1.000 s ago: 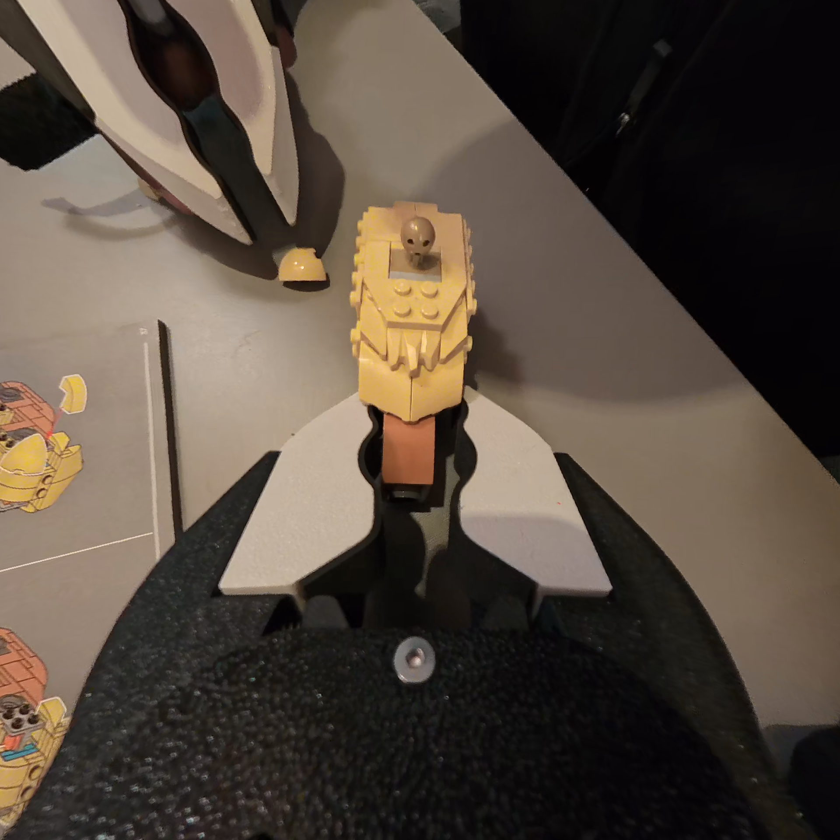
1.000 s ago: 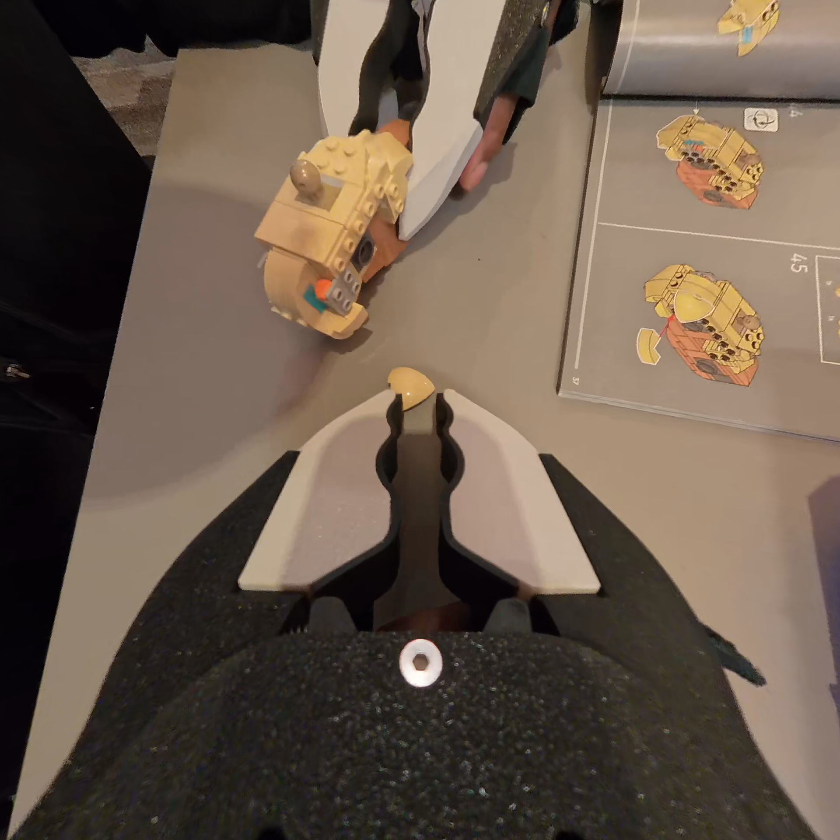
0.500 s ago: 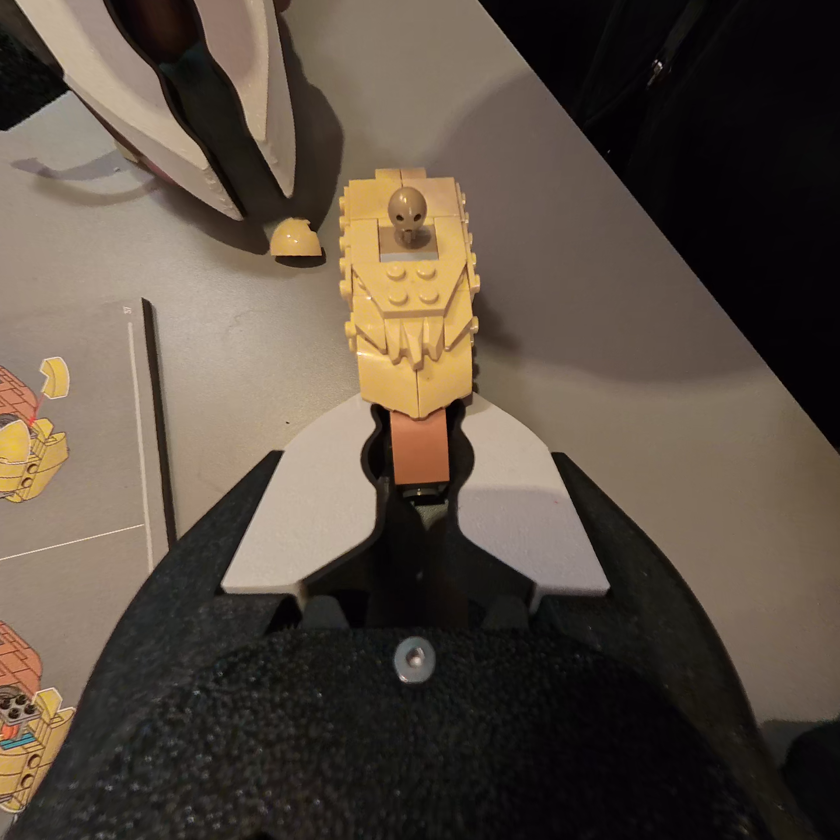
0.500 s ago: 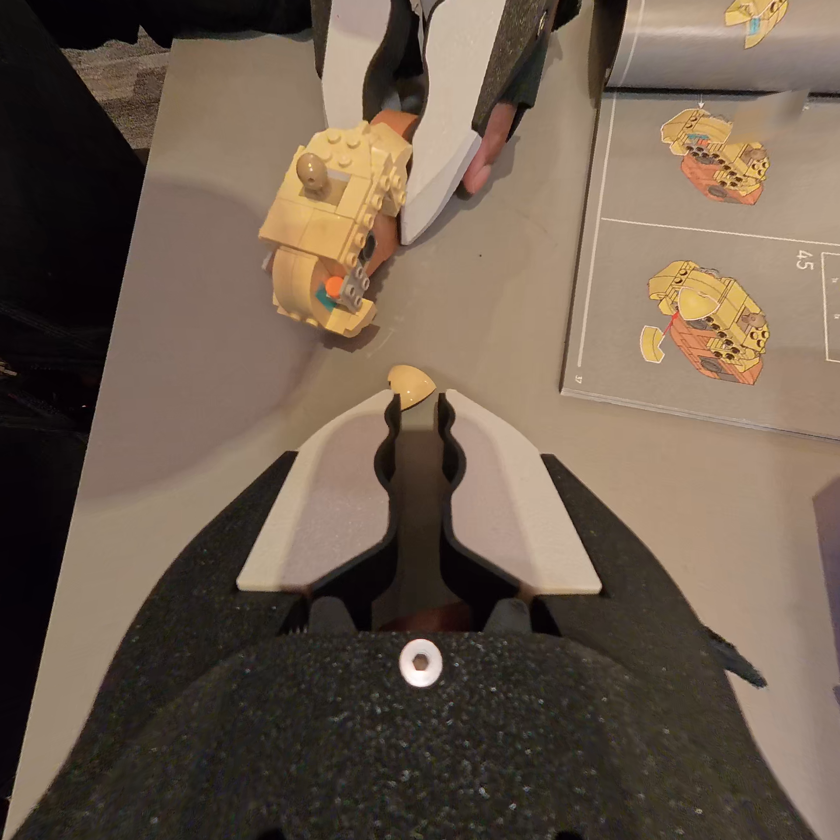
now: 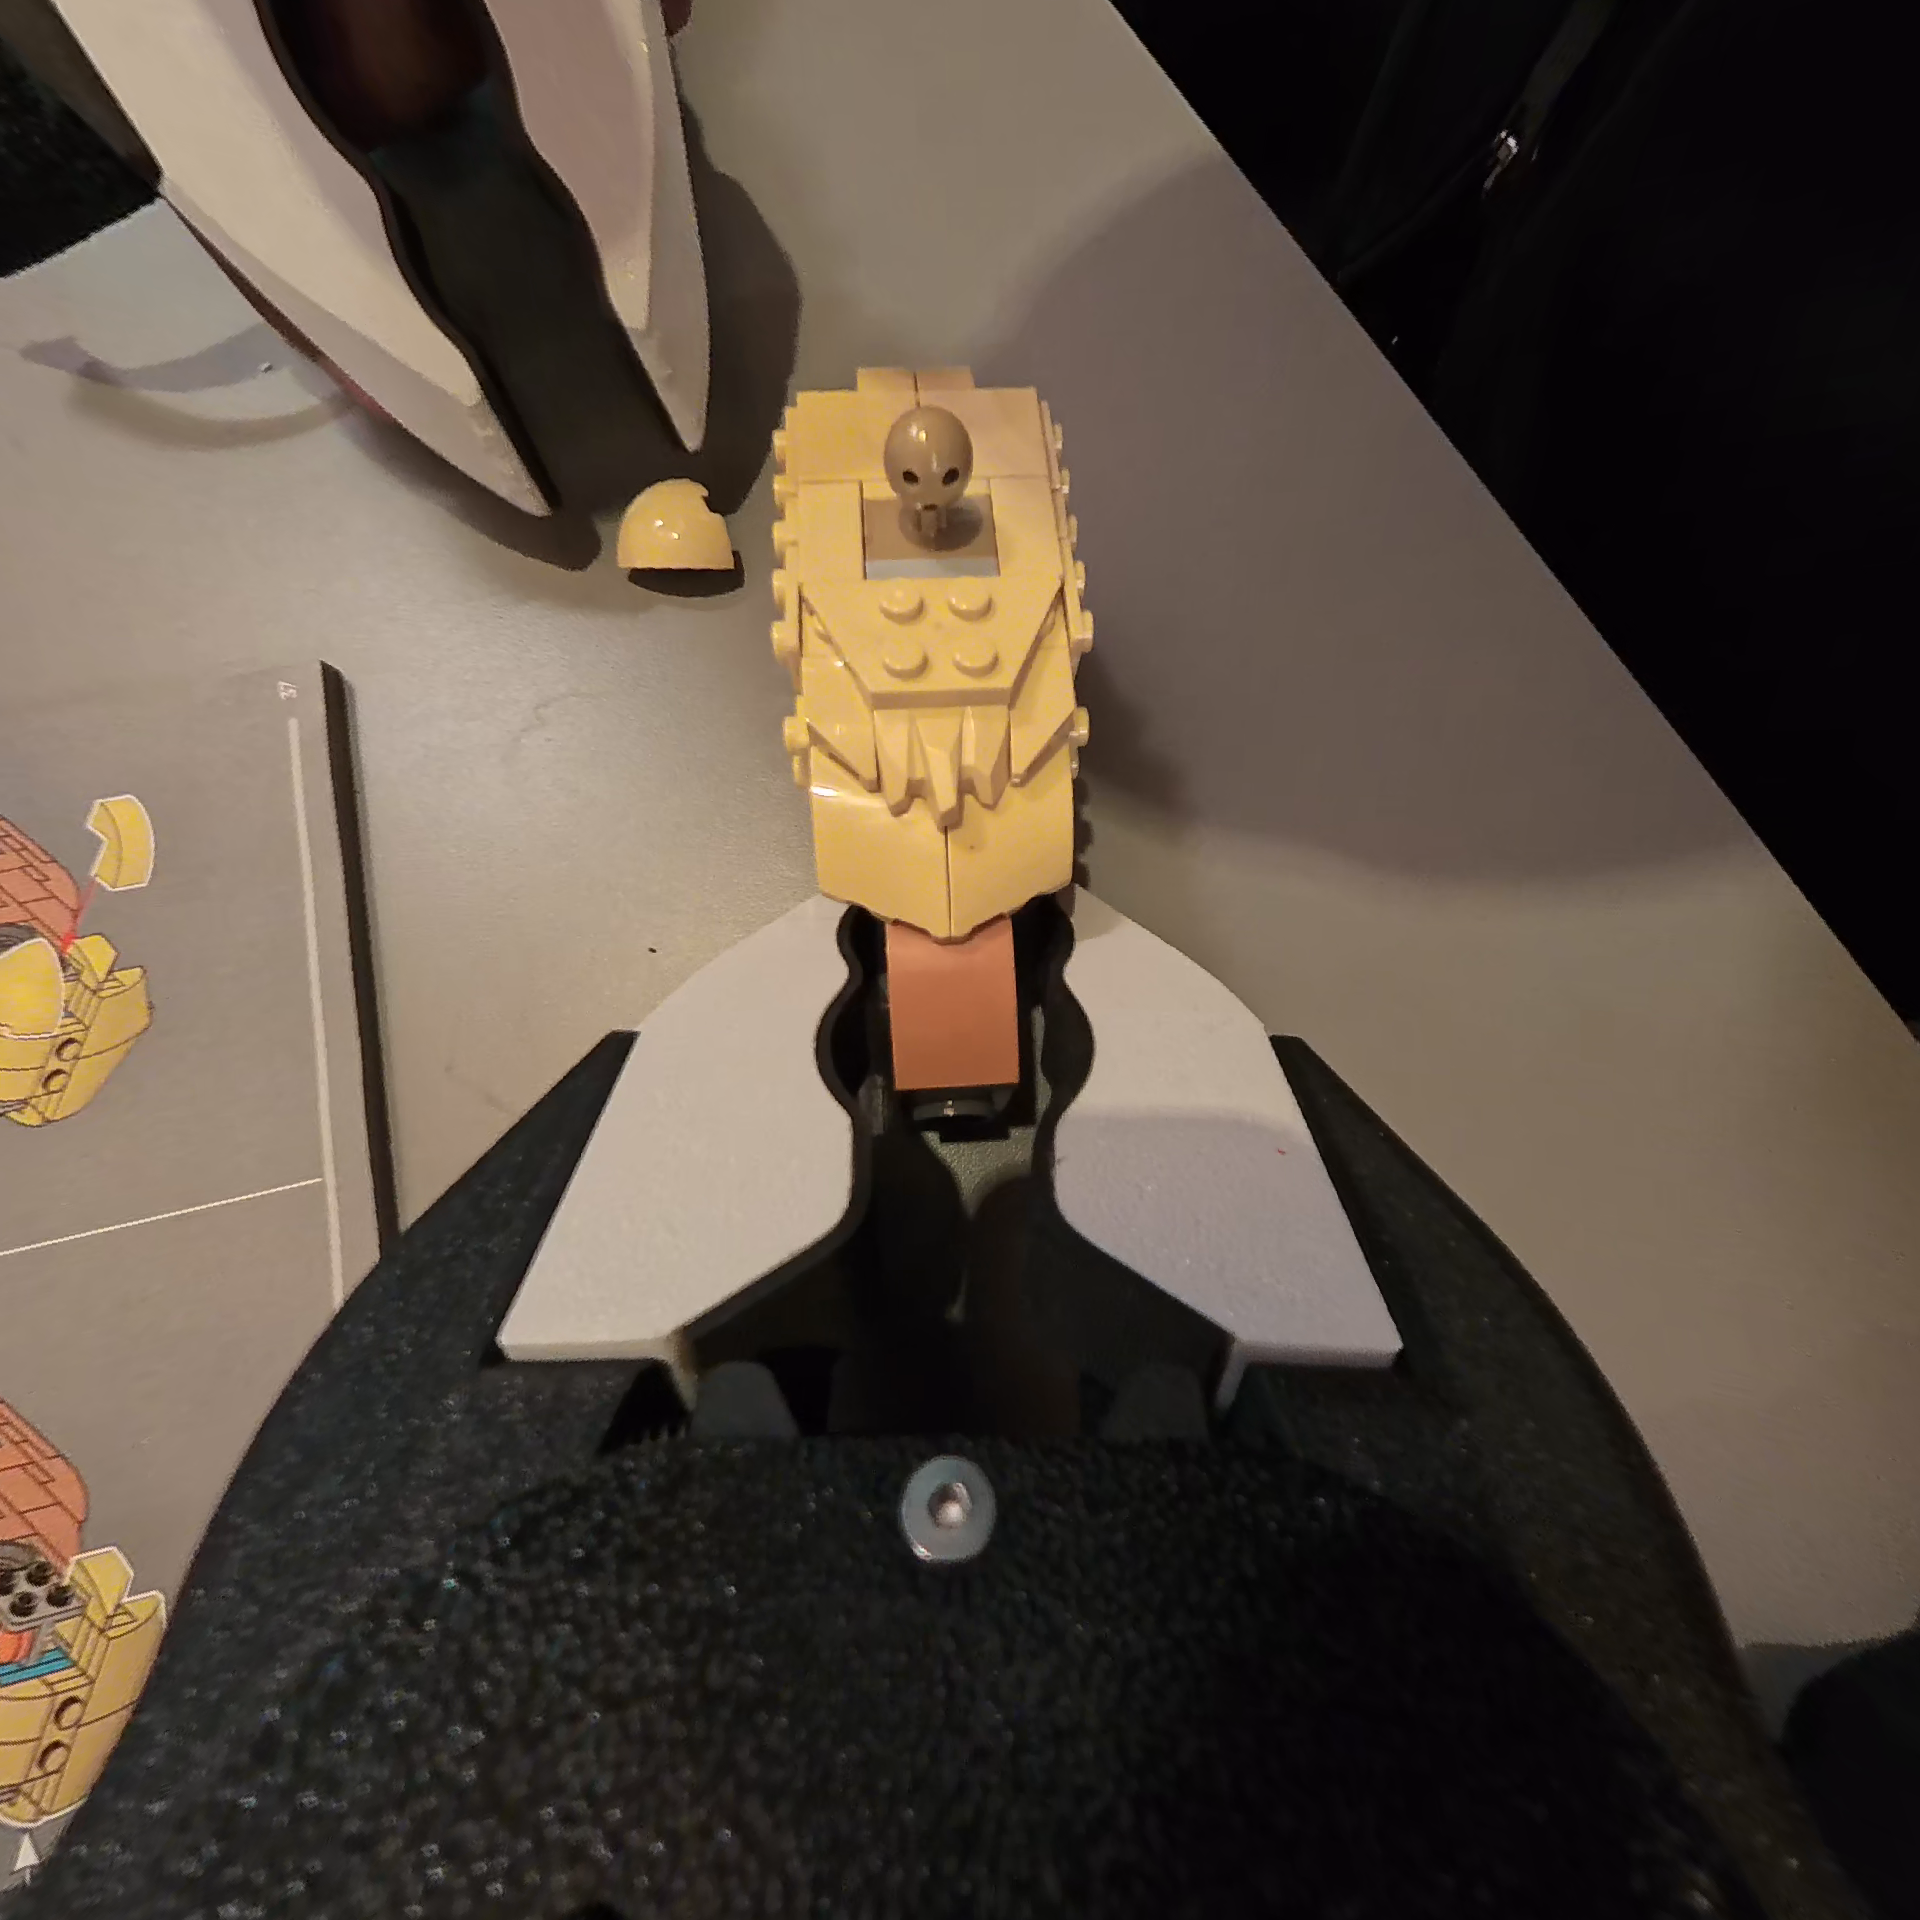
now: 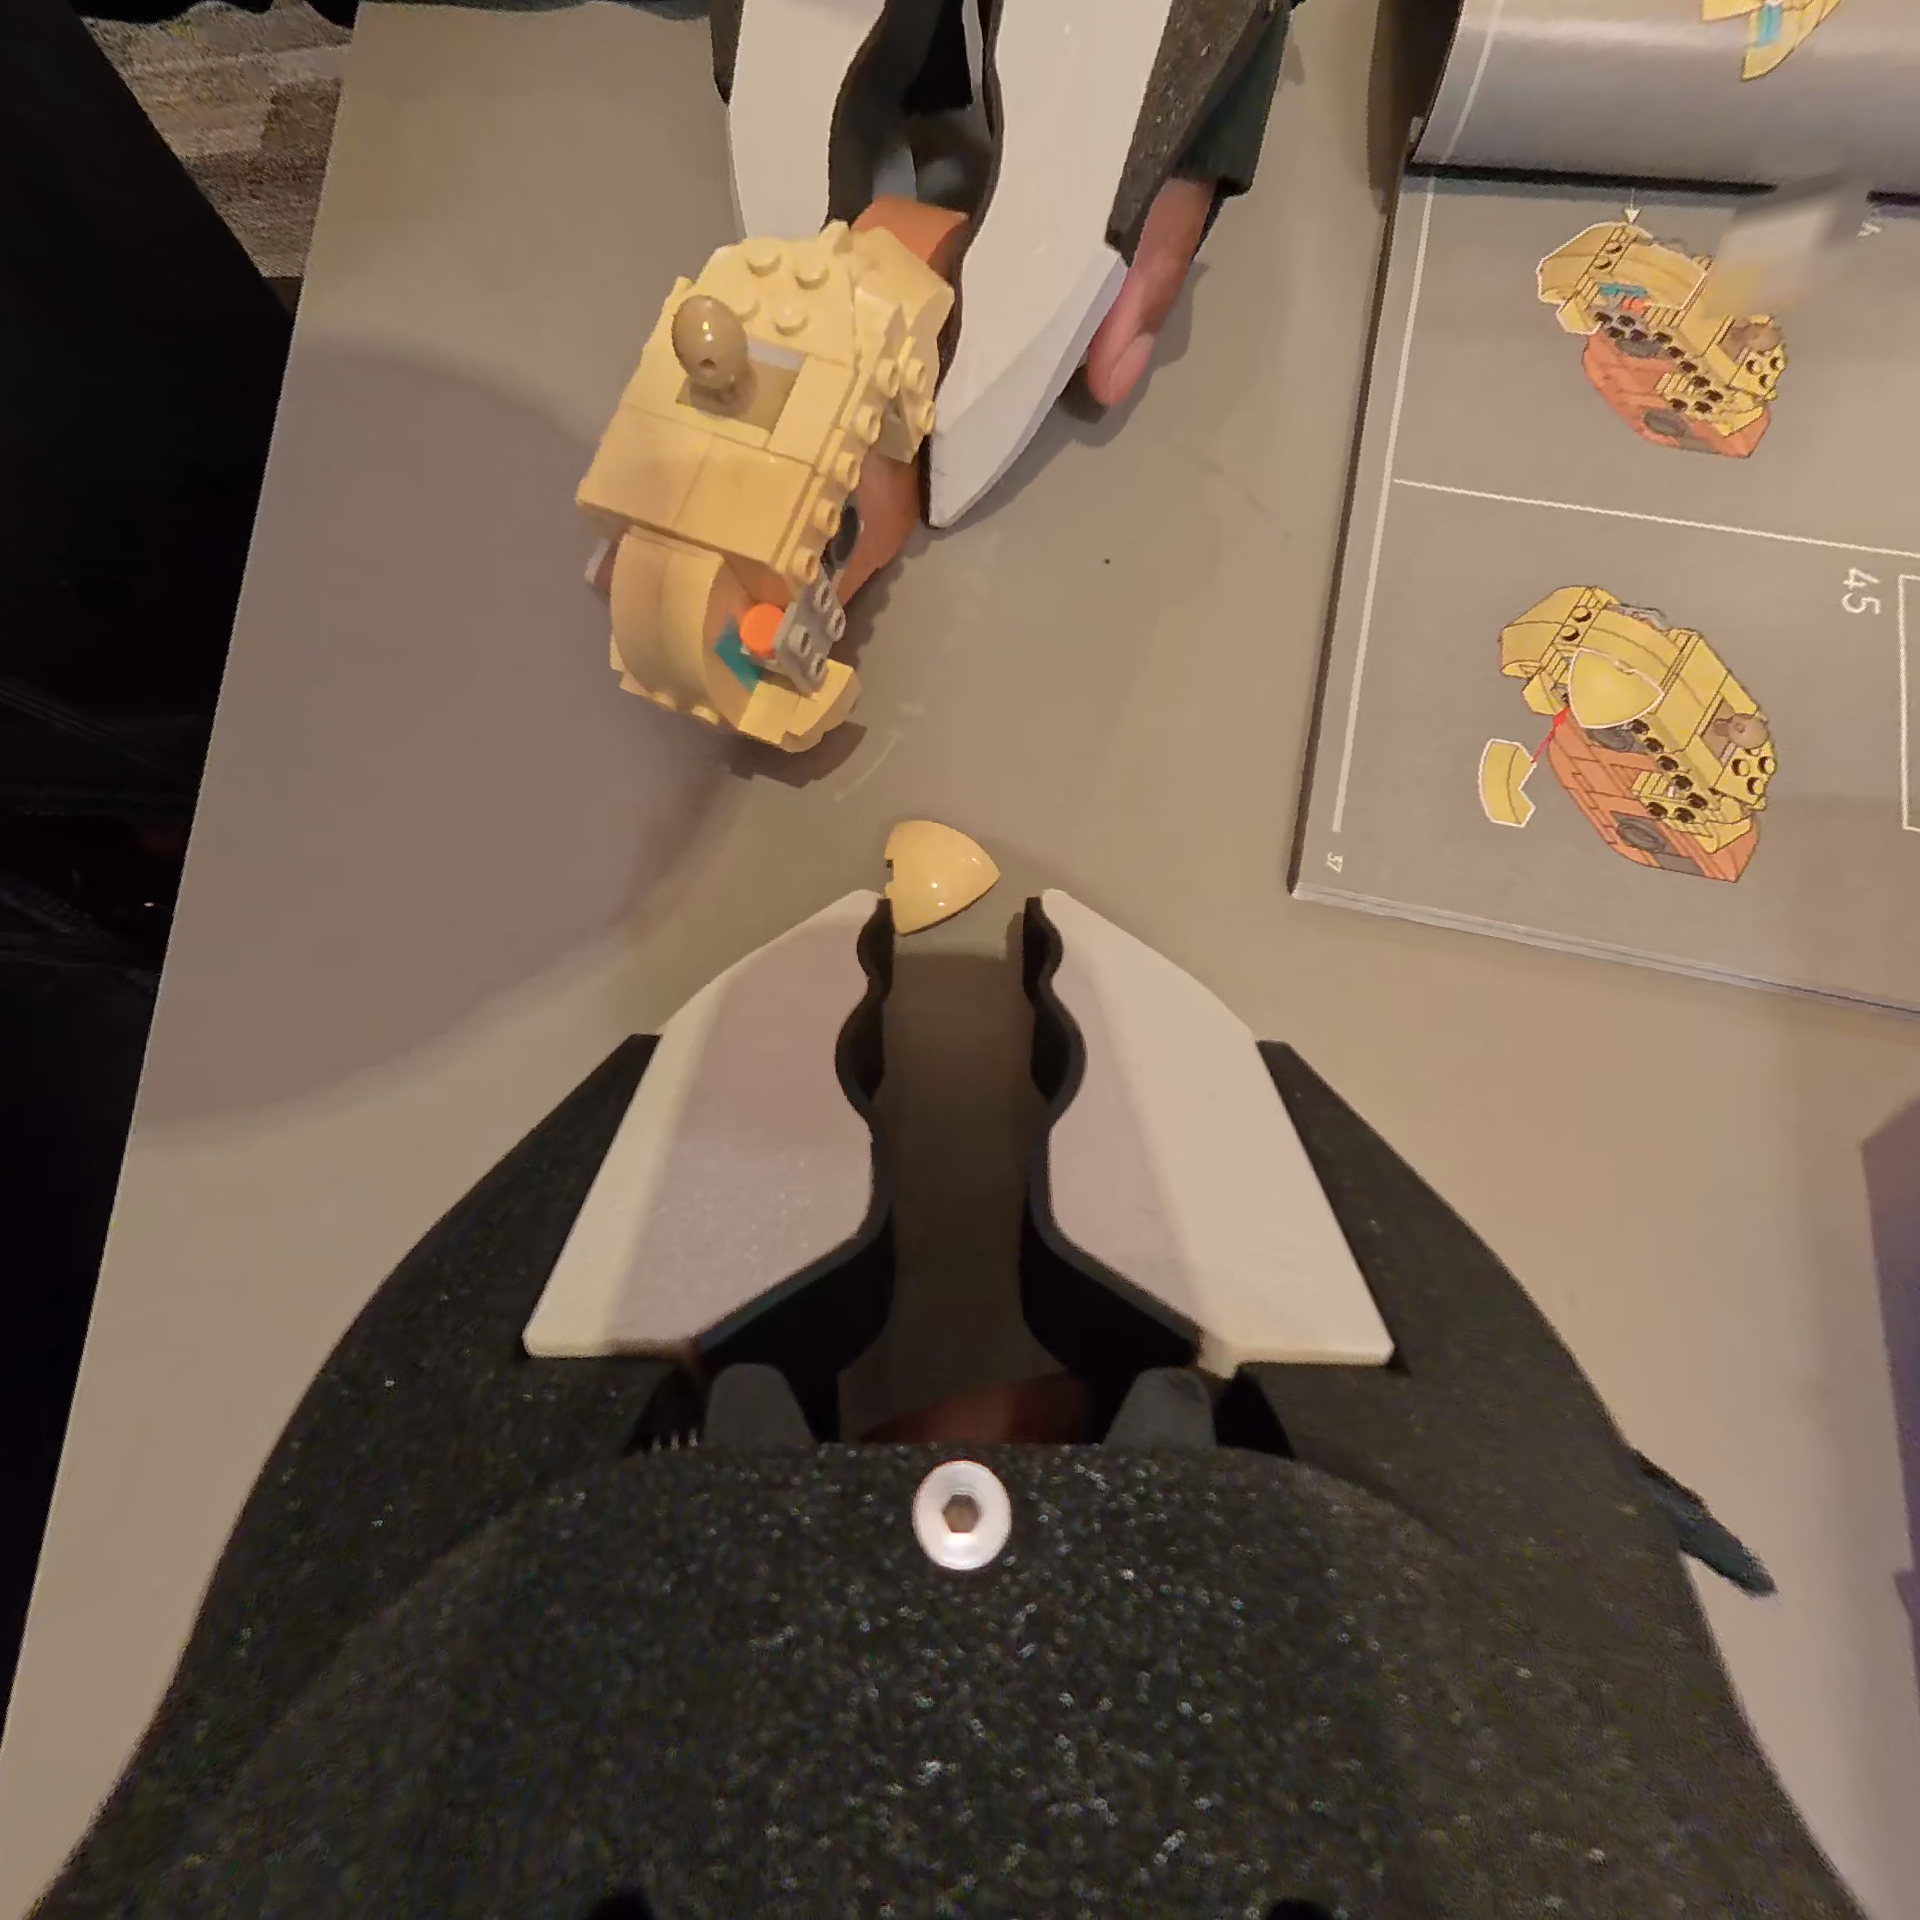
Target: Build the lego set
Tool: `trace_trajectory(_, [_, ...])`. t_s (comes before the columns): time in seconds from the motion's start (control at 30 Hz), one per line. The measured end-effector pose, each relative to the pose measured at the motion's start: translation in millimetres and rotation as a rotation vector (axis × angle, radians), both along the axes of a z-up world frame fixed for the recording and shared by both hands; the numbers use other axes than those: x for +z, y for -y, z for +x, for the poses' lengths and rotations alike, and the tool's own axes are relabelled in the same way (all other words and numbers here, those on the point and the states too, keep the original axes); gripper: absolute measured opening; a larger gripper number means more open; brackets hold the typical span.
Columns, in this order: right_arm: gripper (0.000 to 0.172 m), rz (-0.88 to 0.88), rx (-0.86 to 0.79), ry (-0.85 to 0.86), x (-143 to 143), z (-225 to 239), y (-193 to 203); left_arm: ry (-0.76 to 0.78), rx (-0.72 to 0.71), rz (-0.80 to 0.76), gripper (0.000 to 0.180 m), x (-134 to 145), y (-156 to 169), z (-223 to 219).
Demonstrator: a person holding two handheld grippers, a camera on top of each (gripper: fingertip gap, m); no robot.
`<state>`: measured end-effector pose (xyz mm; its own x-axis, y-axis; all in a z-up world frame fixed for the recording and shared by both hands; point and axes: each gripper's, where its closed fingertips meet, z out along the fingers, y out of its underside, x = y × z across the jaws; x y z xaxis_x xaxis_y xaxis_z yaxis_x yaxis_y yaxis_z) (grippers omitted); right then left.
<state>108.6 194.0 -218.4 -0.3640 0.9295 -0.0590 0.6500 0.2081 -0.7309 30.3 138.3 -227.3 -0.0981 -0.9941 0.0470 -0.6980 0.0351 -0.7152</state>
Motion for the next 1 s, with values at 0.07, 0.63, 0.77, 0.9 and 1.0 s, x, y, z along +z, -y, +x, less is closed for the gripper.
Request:
trace_trajectory(0.07, [0.025, 0.017, 0.005, 0.003, -1.3, -0.1, 0.8, 0.0, 0.001, 0.001, 0.028, 0.0, -0.2, 0.1])
trace_trajectory(0.63, [0.011, 0.084, 0.004, 0.018, -7.7, -3.6, 2.2, 0.001, 0.009, 0.003, 0.028, -0.6, -1.6, 1.1])
trace_trajectory(0.77, [0.011, 0.054, 0.003, 0.001, -4.2, -4.5, 3.4, 0.003, 0.006, 0.006, 0.028, -0.4, -1.4, 0.9])
trace_trajectory(0.9, [0.01, 0.034, -0.001, -0.009, -1.8, -4.6, 2.7, 0.022, 0.008, 0.007, 0.028, 2.1, -1.3, 0.2])
trace_trajectory(1.0, [0.01, 0.008, -0.006, -0.02, 1.0, -4.7, 2.2, 0.006, 0.014, -0.008, 0.028, 0.3, -0.1, -4.6])
